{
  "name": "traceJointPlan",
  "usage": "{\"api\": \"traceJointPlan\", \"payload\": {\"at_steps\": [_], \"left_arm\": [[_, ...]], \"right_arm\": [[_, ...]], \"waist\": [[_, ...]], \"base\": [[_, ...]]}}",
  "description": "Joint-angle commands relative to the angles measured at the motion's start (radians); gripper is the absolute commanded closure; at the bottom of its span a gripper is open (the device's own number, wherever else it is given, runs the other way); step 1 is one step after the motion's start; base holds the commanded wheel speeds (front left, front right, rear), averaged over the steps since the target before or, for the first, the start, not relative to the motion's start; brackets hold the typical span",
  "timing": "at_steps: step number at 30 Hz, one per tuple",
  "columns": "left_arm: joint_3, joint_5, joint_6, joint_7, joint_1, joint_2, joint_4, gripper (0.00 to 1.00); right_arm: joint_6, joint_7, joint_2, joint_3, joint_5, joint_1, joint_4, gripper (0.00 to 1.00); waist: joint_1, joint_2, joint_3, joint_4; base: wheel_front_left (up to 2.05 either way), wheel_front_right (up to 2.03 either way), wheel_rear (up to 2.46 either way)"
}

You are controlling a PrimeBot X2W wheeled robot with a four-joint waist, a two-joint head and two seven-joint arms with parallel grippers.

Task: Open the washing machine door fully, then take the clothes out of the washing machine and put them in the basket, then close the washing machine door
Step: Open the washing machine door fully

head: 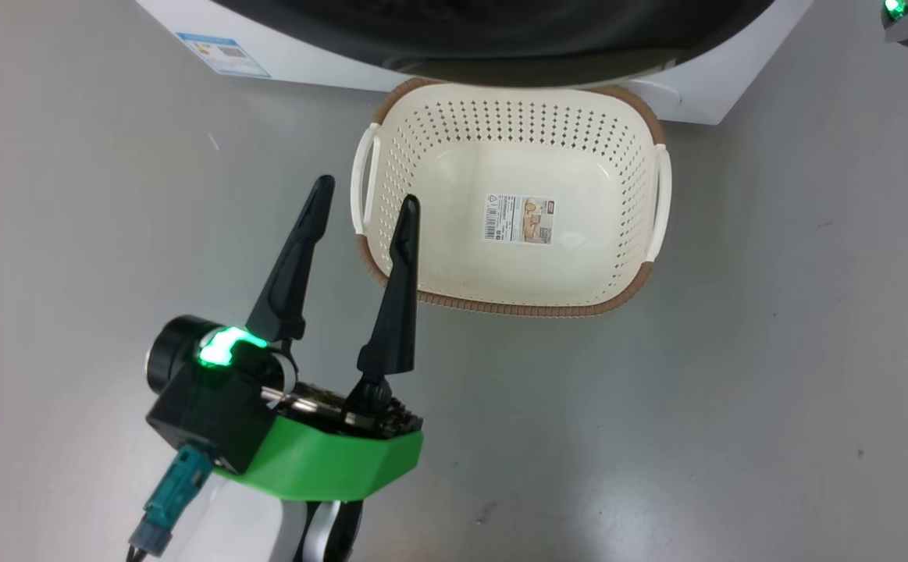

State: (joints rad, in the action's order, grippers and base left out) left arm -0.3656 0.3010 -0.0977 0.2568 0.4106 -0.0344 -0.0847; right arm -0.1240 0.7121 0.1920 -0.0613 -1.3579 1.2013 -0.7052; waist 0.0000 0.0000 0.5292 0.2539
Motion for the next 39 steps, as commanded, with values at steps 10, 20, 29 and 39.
{"api": "traceJointPlan", "payload": {"at_steps": [10, 20, 29, 39], "left_arm": [[0.026, 0.013, 0.007, 0.005, 0.008, -0.016, -0.008, 0.00], [0.048, 0.006, 0.007, 0.005, -0.012, -0.016, 0.010, 0.00], [0.057, 0.003, -0.001, 0.005, -0.025, -0.016, 0.029, 0.00], [0.054, -0.001, -0.007, 0.005, -0.037, -0.016, 0.044, 0.00]], "right_arm": [[-0.007, 0.061, -0.047, 0.032, -0.008, -0.051, 0.109, 1.00], [-0.007, 0.093, -0.061, 0.035, -0.015, -0.105, 0.134, 1.00], [-0.007, 0.112, -0.073, 0.047, -0.012, -0.158, 0.157, 1.00], [-0.007, 0.135, -0.092, 0.068, -0.017, -0.221, 0.195, 1.00]], "waist": [[0.0000, 0.0000, -0.018, -0.010], [0.0000, 0.0000, -0.059, -0.019], [0.0000, 0.0000, -0.088, -0.032], [0.0000, 0.0000, -0.109, -0.054]], "base": [[0.00, 0.00, 0.00], [0.00, 0.00, 0.00], [0.00, 0.00, 0.00], [0.00, 0.00, 0.00]]}}
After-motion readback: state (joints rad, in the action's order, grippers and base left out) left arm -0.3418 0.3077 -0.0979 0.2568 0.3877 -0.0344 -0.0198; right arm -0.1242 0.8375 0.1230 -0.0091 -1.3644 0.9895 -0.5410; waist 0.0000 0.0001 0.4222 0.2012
